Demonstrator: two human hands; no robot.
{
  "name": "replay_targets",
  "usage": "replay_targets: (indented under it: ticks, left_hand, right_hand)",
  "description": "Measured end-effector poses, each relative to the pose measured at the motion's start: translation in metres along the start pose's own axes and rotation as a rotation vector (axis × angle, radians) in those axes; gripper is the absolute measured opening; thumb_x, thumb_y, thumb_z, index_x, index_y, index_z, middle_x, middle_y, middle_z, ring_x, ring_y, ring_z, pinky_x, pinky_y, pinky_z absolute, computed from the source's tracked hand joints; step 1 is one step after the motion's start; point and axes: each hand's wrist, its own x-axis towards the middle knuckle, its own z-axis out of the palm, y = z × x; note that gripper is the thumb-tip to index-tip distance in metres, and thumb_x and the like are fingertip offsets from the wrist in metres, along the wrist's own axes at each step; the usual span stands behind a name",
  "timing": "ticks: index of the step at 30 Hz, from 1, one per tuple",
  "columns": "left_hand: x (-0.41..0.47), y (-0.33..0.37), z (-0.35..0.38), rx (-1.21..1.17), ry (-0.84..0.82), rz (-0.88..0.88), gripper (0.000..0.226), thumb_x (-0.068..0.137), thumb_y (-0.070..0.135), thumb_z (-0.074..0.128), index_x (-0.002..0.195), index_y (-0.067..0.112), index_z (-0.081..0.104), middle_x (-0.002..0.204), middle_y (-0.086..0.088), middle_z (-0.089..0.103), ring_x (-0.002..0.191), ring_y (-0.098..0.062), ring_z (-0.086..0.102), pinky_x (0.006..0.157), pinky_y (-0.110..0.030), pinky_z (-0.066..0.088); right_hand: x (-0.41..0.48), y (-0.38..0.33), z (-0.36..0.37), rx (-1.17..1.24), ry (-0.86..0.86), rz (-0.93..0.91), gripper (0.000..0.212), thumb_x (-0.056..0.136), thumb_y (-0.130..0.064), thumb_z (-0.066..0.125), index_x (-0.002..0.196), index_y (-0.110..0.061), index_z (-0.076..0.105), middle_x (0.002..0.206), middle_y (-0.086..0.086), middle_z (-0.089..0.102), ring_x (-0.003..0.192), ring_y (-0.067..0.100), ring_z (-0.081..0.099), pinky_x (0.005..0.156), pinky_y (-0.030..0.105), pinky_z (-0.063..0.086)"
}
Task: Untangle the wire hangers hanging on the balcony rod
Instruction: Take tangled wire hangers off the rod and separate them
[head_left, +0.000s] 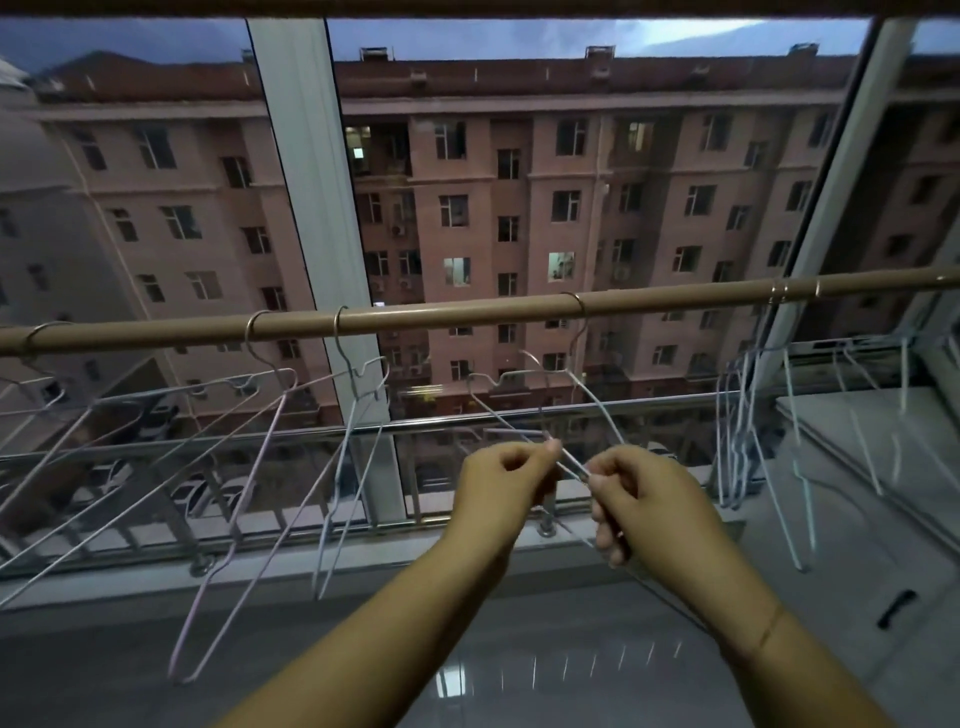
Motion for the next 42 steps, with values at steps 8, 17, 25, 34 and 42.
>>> replay_targets:
  ticks: [8, 17, 25, 34, 42]
  left_hand:
    - [0.029, 0.044, 0.012, -0.102, 0.001, 0.054, 0.017, 0.087, 0.017, 0.064, 0.077, 0.006, 0.074, 0.053, 0.003, 0.063, 0.046, -0.001, 0.055, 0.046, -0.012, 0.043]
    - [0.050, 0.039, 0.005, -0.031, 0.003, -0.085, 0.016, 0.087, 0.016, 0.064, 0.084, 0.002, 0.072, 0.045, 0.003, 0.058, 0.041, -0.008, 0.050, 0.046, -0.018, 0.044]
    - [0.048, 0.028, -0.003, 0.006, 0.191, 0.049, 0.013, 0.083, 0.021, 0.067, 0.093, 0.015, 0.062, 0.084, 0.001, 0.062, 0.076, -0.012, 0.059, 0.067, -0.023, 0.050]
    - [0.043, 0.061, 0.065, 0.039, -0.026, 0.272, 0.007, 0.087, 0.023, 0.062, 0.091, 0.028, 0.064, 0.091, 0.009, 0.065, 0.084, -0.003, 0.061, 0.067, -0.014, 0.046]
    - [0.086, 0.060, 0.155, 0.060, -0.069, 0.029, 0.011, 0.090, 0.022, 0.059, 0.091, 0.017, 0.069, 0.099, -0.012, 0.069, 0.096, -0.022, 0.063, 0.090, -0.036, 0.050]
  right_hand:
    - [0.029, -0.032, 0.001, 0.126, 0.145, -0.071, 0.013, 0.093, -0.010, 0.048, 0.089, -0.013, 0.061, 0.060, 0.005, 0.063, 0.039, 0.006, 0.052, 0.038, 0.017, 0.042]
    - [0.052, -0.023, 0.020, 0.027, 0.101, 0.027, 0.015, 0.094, -0.009, 0.042, 0.099, -0.013, 0.056, 0.067, 0.007, 0.063, 0.053, 0.015, 0.057, 0.056, 0.031, 0.053]
    - [0.044, -0.014, -0.010, -0.306, 0.237, -0.057, 0.026, 0.093, -0.022, 0.049, 0.117, -0.016, 0.057, 0.109, 0.002, 0.064, 0.083, 0.012, 0.055, 0.067, 0.021, 0.042]
    - [0.054, 0.021, -0.075, -0.237, 0.554, -0.051, 0.024, 0.091, -0.012, 0.048, 0.113, -0.011, 0.059, 0.121, 0.008, 0.054, 0.093, 0.014, 0.052, 0.081, 0.028, 0.048]
    - [0.074, 0.056, -0.128, -0.265, 0.453, -0.060, 0.024, 0.092, -0.013, 0.047, 0.113, -0.016, 0.058, 0.116, 0.006, 0.059, 0.086, 0.014, 0.053, 0.063, 0.020, 0.041]
